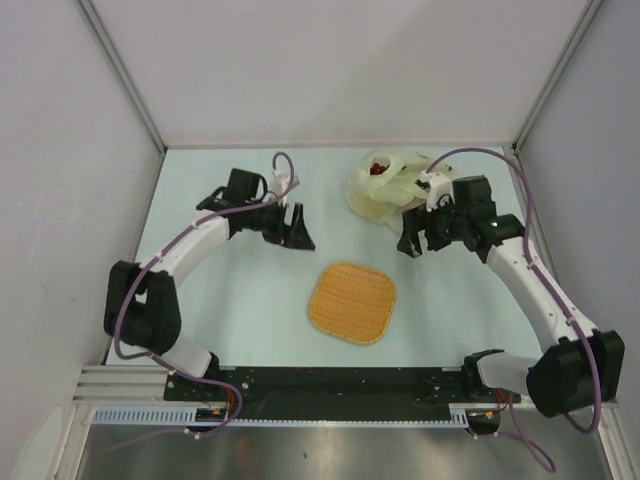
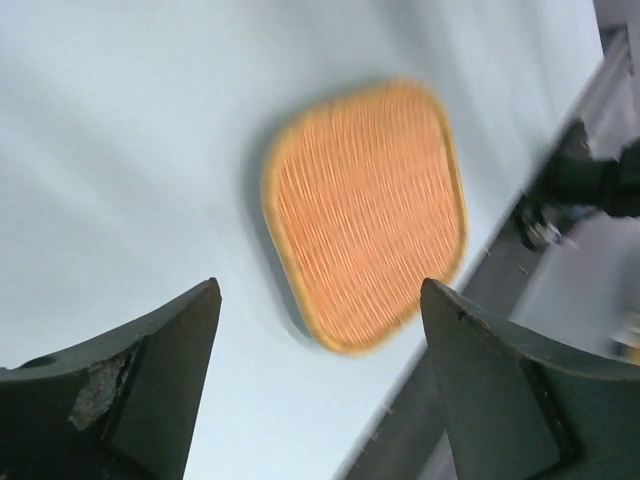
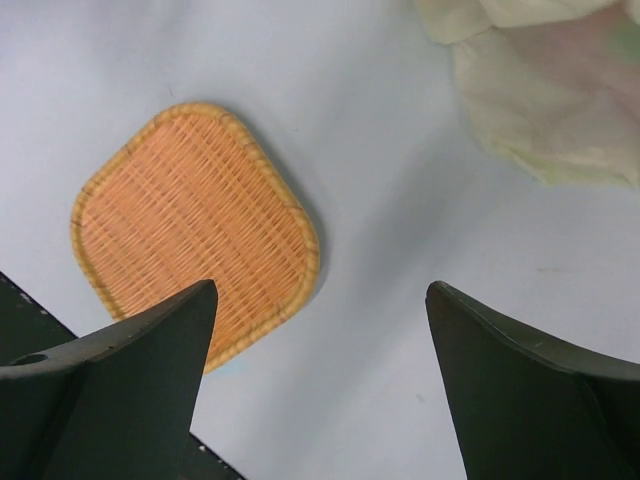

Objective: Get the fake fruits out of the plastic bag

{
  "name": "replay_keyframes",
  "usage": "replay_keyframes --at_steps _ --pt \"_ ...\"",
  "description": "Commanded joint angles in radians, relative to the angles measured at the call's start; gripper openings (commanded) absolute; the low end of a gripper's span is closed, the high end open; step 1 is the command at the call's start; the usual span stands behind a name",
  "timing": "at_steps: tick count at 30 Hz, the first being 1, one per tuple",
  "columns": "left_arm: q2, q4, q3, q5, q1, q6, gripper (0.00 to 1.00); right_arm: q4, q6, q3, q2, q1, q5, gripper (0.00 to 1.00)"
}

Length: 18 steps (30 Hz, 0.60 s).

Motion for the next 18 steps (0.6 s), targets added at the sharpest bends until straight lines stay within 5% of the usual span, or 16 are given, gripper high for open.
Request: replay_keyframes --at_steps 1,6,10,18 --pt "-0.132 0.231 0.198 -0.098 -0.026 0.187 0.88 -0.095 0.084 0.03 -0.076 -0.113 -0.021 0.9" --pt "0.0 0.204 0.524 -0.144 -0.156 0.291 0.87 0.078 0.252 0.054 -0.039 -0.241 -0.054 0.84" --pt "0.084 0.311 0.597 -0.187 -0.242 0.316 0.86 0.191 0.339 0.129 0.074 -0.245 -0.049 0.8" --pt "0.285 0.244 0.818 -0.307 -0.364 0.349 0.85 0.273 0.425 0.203 0.169 -0.245 -0.06 0.79"
